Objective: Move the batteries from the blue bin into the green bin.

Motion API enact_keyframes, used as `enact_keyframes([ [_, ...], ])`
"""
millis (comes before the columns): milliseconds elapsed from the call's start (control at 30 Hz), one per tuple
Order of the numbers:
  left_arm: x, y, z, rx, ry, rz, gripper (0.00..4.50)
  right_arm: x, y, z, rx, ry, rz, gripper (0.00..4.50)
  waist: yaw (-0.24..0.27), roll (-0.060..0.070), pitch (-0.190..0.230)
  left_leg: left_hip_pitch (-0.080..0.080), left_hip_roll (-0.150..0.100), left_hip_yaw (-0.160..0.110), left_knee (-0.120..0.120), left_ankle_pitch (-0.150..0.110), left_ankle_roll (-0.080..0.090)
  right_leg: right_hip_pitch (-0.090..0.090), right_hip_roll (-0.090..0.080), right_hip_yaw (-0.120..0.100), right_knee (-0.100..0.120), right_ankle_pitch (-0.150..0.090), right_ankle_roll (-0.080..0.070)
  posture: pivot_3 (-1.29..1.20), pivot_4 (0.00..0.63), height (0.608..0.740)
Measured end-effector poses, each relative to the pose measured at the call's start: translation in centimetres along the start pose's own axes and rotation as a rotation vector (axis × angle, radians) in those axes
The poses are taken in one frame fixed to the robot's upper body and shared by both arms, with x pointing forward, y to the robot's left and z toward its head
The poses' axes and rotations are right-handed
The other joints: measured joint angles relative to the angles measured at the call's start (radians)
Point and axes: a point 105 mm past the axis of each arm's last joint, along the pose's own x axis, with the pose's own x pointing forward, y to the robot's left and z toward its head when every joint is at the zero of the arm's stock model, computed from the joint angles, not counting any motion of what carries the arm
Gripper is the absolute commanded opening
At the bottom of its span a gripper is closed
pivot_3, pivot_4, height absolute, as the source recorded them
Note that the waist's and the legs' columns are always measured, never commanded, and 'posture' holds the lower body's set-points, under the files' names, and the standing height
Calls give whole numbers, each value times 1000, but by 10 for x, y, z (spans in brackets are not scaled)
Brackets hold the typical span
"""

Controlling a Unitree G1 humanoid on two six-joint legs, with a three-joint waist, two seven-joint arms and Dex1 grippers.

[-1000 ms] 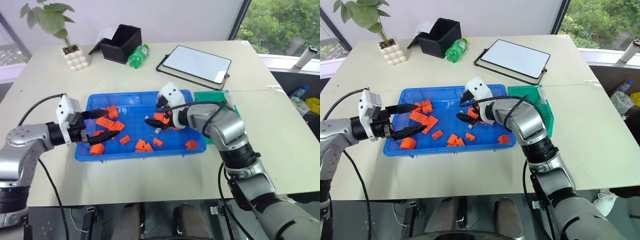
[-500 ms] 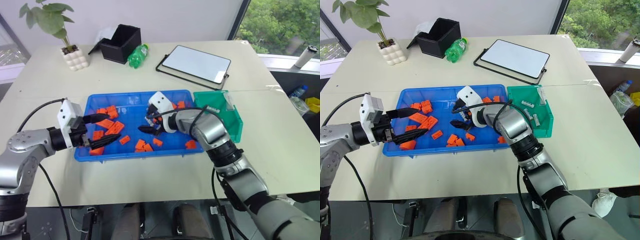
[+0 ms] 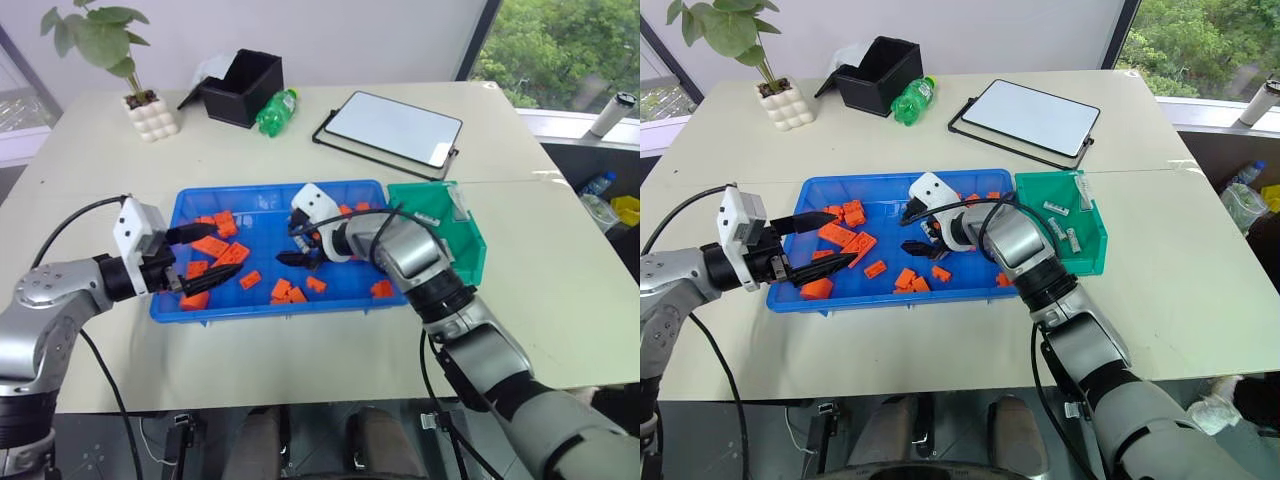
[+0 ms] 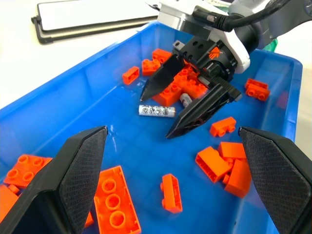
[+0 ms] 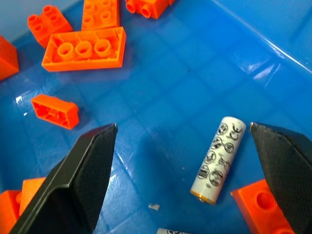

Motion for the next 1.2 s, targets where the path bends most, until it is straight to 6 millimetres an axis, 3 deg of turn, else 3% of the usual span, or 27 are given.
enact_keyframes([
  [200,2,1,1,2,-32,21,4500,-5,-1,-2,27,26,4,4433,0,0,0,0,0,0,0,0,1,0,0,0,0,0,0,0,150,740],
  [300,2,1,2,8,-39,31,4500,-7,-3,-3,45,35,0,3778,1,0,0,0,0,0,0,0,1,1,0,0,0,0,0,0,150,740],
  [533,4,2,4,13,-64,51,4500,-4,-1,-18,35,97,9,512,0,-1,0,1,0,0,0,0,1,0,0,0,0,0,0,0,150,740],
  [1033,0,3,4,15,-81,97,4500,5,2,-12,-24,81,19,512,-1,-1,0,1,0,0,0,-1,1,1,0,0,0,0,0,0,150,740],
  [1100,-1,3,4,14,-81,98,4500,6,2,-12,-26,79,18,131,-1,-1,0,1,0,0,0,-1,1,1,0,0,0,0,0,0,150,740],
  [1200,-1,3,4,14,-81,98,4500,6,2,-12,-32,77,12,45,-1,-1,0,1,0,0,0,-1,1,1,0,0,0,0,0,0,150,740],
])
